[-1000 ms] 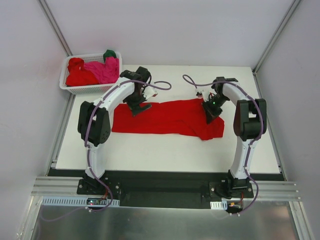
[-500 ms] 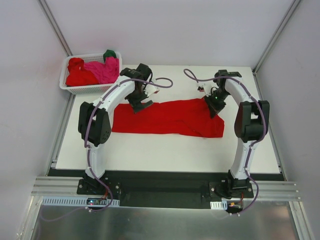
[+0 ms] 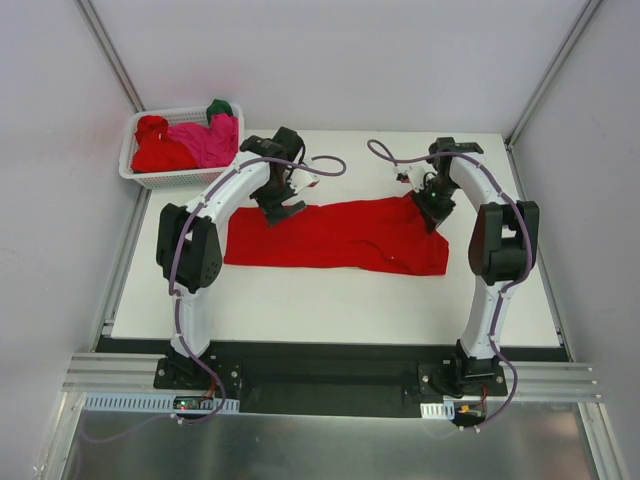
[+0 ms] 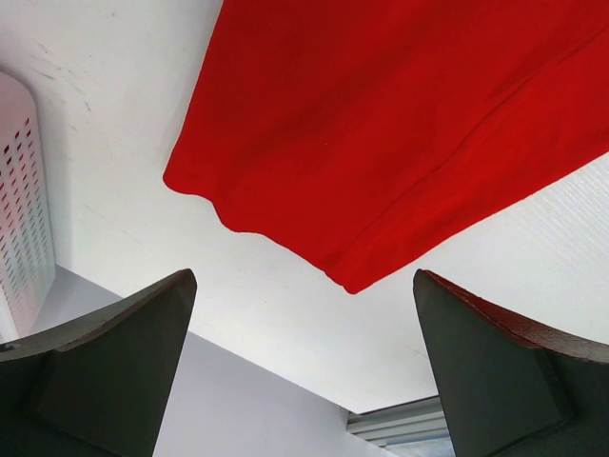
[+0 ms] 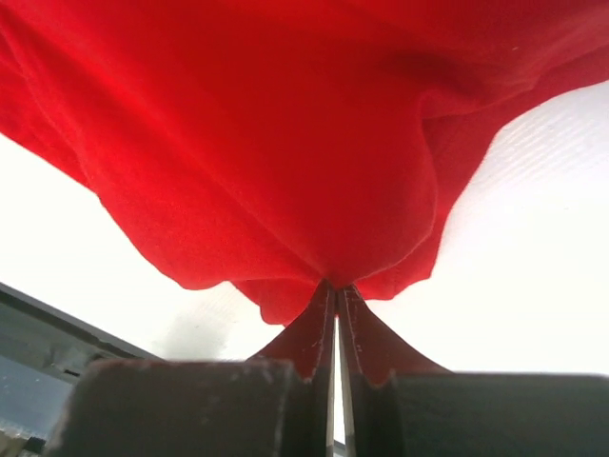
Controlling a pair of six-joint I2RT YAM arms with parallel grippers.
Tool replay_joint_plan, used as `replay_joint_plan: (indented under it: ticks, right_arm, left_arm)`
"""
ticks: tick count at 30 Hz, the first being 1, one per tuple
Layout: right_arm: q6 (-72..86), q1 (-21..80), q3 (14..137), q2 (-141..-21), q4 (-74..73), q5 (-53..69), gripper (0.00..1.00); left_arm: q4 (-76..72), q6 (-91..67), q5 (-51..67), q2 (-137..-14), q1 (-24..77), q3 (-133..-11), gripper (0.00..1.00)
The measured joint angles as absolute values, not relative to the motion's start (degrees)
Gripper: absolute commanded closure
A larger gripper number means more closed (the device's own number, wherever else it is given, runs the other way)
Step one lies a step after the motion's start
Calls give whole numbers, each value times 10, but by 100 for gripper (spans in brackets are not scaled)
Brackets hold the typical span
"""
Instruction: Fold and stack the t-shirts
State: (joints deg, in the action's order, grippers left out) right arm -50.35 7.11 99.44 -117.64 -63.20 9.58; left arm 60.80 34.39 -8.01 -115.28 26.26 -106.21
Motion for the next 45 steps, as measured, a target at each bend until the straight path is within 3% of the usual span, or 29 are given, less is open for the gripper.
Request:
replay_joint_plan:
  ticks: [14, 17, 19, 20, 21, 32, 38, 45]
  right_arm:
    - [-513, 72, 964, -1176, -620, 66, 99]
    - [-513, 72, 953, -1177, -619, 58, 92]
    - [-513, 72, 948, -1177, -620, 52, 67]
    - [-514, 72, 948, -1177, -620, 49, 44]
    - [-514, 72, 948, -1177, -620, 45, 1]
    - [-517, 72, 969, -1151, -589, -1, 3]
    - [-509, 73, 1047, -1117, -603, 79, 4]
    - [-517, 76, 989, -1092, -647, 163, 3]
  left_arm:
    - [608, 348, -80, -1153, 263, -1062, 1]
    - [608, 350, -80, -1153, 263, -1062, 1]
    - [608, 351, -80, -1153, 263, -1062, 1]
    - [608, 351, -80, -1153, 263, -1062, 1]
    - [608, 351, -80, -1153, 263, -1062, 1]
    - [608, 354, -83, -1153, 263, -1059, 1]
    - [602, 350, -107, -1152, 261, -1032, 1]
    - [593, 309, -79, -1152, 232, -996, 1]
